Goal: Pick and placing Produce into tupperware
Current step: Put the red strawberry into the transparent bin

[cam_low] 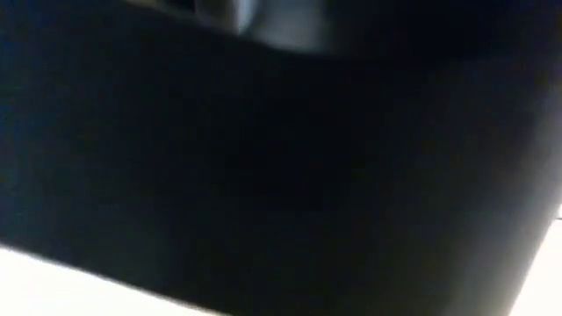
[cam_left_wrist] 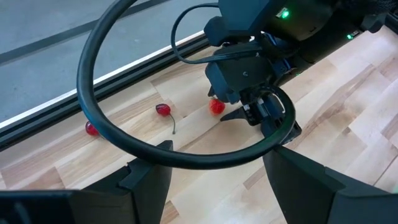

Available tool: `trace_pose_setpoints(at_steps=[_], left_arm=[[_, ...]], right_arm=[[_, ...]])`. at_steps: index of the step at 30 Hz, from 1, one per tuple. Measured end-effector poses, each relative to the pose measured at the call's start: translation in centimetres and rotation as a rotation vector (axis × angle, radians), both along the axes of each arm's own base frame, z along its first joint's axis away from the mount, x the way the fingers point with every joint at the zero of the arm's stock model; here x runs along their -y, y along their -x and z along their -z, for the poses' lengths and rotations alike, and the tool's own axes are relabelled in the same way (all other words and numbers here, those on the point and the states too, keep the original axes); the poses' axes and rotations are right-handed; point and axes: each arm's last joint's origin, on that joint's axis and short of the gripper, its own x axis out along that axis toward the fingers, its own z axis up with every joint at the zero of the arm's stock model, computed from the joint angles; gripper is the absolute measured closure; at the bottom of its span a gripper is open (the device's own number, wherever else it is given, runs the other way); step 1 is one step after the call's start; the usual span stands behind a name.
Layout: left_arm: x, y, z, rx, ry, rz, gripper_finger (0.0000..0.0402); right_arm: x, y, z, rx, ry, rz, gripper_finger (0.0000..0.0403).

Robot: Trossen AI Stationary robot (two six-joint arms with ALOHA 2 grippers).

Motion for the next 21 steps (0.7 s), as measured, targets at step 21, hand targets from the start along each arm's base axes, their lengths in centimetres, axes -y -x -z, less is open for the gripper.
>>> trace_pose_setpoints(at_steps=[21], left_arm=[[0.00,0.02,0.05,-0.002,0.001,-0.001,0.0166]], right_arm=[[0.04,0.02,-0.03,-0.010,0.024,-0.019,0.0295]])
